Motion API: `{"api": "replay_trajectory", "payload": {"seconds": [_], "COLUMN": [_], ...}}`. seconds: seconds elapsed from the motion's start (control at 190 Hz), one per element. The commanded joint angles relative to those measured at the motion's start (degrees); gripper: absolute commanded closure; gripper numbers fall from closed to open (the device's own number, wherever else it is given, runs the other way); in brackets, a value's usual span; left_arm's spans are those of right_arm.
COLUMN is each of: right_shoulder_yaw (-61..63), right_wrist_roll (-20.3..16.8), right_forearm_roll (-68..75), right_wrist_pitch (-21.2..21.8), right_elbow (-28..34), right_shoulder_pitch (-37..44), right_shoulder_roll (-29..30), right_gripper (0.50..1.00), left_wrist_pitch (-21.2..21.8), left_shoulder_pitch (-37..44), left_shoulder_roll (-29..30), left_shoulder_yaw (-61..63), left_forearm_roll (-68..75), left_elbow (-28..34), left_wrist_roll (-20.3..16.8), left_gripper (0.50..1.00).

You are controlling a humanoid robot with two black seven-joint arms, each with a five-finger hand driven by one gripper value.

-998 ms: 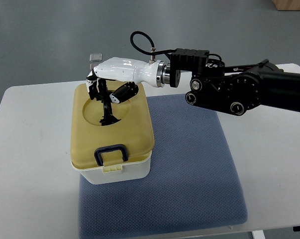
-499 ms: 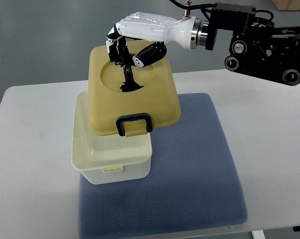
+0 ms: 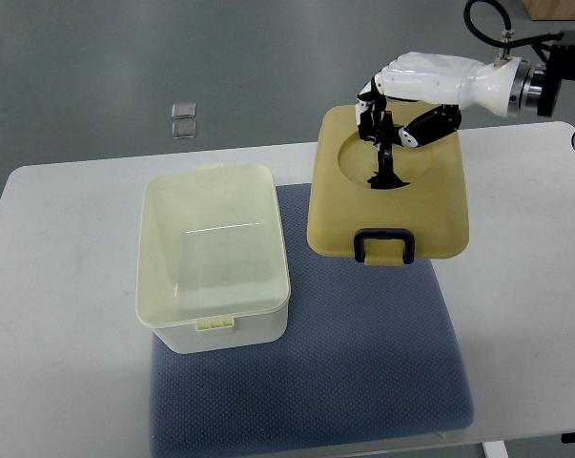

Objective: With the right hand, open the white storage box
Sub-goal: 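Lower the held lid onto the mat beside the box, release handle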

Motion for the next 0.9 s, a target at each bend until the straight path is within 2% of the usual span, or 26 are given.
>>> {"api": "replay_trajectory", "payload": {"seconds": [0.0, 0.263, 0.515, 0.52, 0.525, 0.531, 0.536, 0.541, 0.546, 0.552, 0.573, 0.673, 0.751, 0.814, 0.893], "right_shoulder_yaw": [0.0, -0.1, 0.0, 0.0, 0.0, 0.0, 0.0, 0.0, 0.0, 0.0, 0.0, 0.1, 0.1, 0.1, 0.2], "right_wrist_roll": [0.4, 0.6, 0.5, 0.5, 0.5, 0.5, 0.5, 0.5, 0.5, 0.5, 0.6, 0.6, 0.6, 0.6, 0.7], "right_forearm_roll": [-2.0, -5.0, -5.0, -5.0, -5.0, -5.0, -5.0, -5.0, -5.0, -5.0, -5.0, -4.8, -4.7, -4.6, -4.4], "right_wrist_pitch": [-0.8, -3.5, -4.1, -4.1, -4.1, -4.1, -4.1, -4.1, -4.1, -4.1, -4.4, -5.0, -4.9, -4.9, -4.9], "right_elbow": [-1.3, -5.2, -9.2, -9.4, -9.4, -9.7, -9.7, -9.9, -9.9, -10.1, -10.4, -10.5, -10.5, -10.5, -10.2], "right_shoulder_pitch": [-3.9, -10.5, -15.3, -15.5, -15.5, -15.7, -15.7, -15.8, -15.8, -16.1, -16.3, -17.6, -18.0, -18.1, -17.8], "right_shoulder_roll": [-0.4, 1.2, 7.1, 7.3, 7.3, 7.5, 7.5, 7.6, 7.6, 7.8, 8.1, 8.8, 9.4, 9.4, 8.9], "right_gripper": [1.0, 1.0, 1.0, 0.963, 0.963, 0.91, 0.91, 0.861, 0.861, 0.826, 0.789, 0.732, 0.642, 0.595, 0.589], "left_wrist_pitch": [0.0, 0.0, 0.0, 0.0, 0.0, 0.0, 0.0, 0.0, 0.0, 0.0, 0.0, -0.1, 0.0, 0.0, 0.0], "left_shoulder_pitch": [0.0, 0.0, 0.1, 0.0, 0.0, 0.0, 0.0, 0.0, 0.0, 0.0, 0.0, 0.1, 0.1, 0.0, 0.0], "left_shoulder_roll": [0.0, 0.0, 0.0, 0.0, 0.0, 0.0, 0.0, 0.0, 0.0, 0.0, 0.0, 0.0, 0.0, 0.0, 0.0], "left_shoulder_yaw": [0.1, 0.1, 0.1, 0.1, 0.1, 0.1, 0.1, 0.1, 0.1, 0.1, 0.1, 0.1, 0.1, 0.1, 0.1], "left_forearm_roll": [0.0, 0.0, 0.0, 0.0, 0.0, 0.0, 0.0, 0.0, 0.0, 0.0, 0.0, 0.0, 0.0, 0.0, 0.0], "left_elbow": [-0.1, -0.1, -0.1, -0.1, -0.1, -0.1, -0.1, -0.1, -0.1, -0.1, -0.1, -0.1, -0.1, 0.0, 0.0], "left_wrist_roll": [0.0, 0.0, 0.0, 0.0, 0.0, 0.0, 0.0, 0.0, 0.0, 0.0, 0.0, 0.0, 0.0, 0.0, 0.0], "left_gripper": [0.5, 0.5, 0.5, 0.5, 0.5, 0.5, 0.5, 0.5, 0.5, 0.5, 0.5, 0.5, 0.5, 0.5, 0.5]}}
